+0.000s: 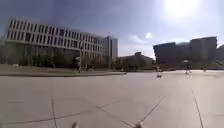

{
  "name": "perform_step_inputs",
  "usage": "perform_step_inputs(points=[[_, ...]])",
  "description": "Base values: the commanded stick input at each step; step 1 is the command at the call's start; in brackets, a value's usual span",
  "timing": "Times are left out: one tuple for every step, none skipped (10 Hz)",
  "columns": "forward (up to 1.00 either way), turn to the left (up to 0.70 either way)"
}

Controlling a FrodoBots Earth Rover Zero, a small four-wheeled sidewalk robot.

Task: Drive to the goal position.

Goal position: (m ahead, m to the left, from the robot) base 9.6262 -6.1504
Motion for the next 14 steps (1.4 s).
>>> perform_step_inputs(points=[[0.70,-0.01],[0.70,-0.01],[0.70,-0.01],[0.70,-0.01],[0.70,-0.01],[0.70,-0.01],[0.70,-0.01],[0.70,-0.01],[0.70,-0.01],[0.70,-0.01],[0.70,-0.01],[0.70,-0.01],[0.70,-0.01],[0.70,-0.01]])
